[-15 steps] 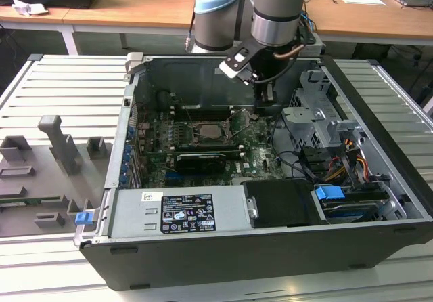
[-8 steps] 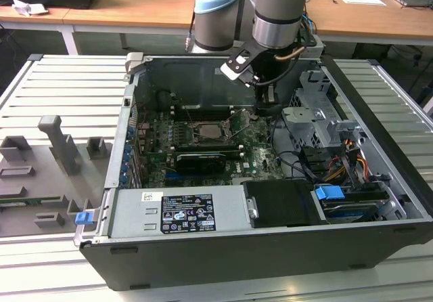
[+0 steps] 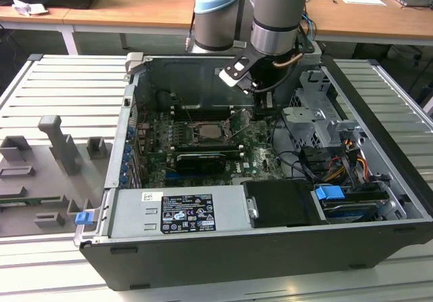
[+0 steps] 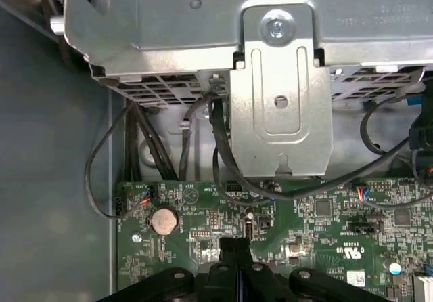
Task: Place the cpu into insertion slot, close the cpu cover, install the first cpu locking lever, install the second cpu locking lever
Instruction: 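Close the cpu cover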
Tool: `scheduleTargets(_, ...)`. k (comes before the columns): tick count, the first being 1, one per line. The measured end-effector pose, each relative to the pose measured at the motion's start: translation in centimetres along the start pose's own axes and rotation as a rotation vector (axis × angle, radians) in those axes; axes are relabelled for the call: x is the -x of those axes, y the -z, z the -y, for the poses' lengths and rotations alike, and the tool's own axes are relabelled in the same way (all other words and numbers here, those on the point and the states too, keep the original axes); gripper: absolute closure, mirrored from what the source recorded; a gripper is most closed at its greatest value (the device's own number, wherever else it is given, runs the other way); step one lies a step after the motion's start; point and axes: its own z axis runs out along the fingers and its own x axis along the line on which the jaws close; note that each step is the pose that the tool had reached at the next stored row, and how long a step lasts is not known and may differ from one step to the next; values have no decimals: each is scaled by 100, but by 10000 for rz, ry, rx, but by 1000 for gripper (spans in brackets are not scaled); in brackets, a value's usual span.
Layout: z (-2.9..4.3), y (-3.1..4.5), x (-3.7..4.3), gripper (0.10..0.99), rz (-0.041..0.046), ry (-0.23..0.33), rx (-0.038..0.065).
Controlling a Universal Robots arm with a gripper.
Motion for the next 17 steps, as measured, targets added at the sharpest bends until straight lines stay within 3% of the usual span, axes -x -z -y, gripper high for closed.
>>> scheduleTargets(3,99,5,2,980,-4,3,0)
scheduleTargets(6,321,19,9,980,-2,1,-1)
scheduleTargets(7,350,21,9,980,-3,0,0)
scheduleTargets(11,414,25,10,980,-2,1,0)
scheduleTargets(17,454,27,11,980,-3,1,0)
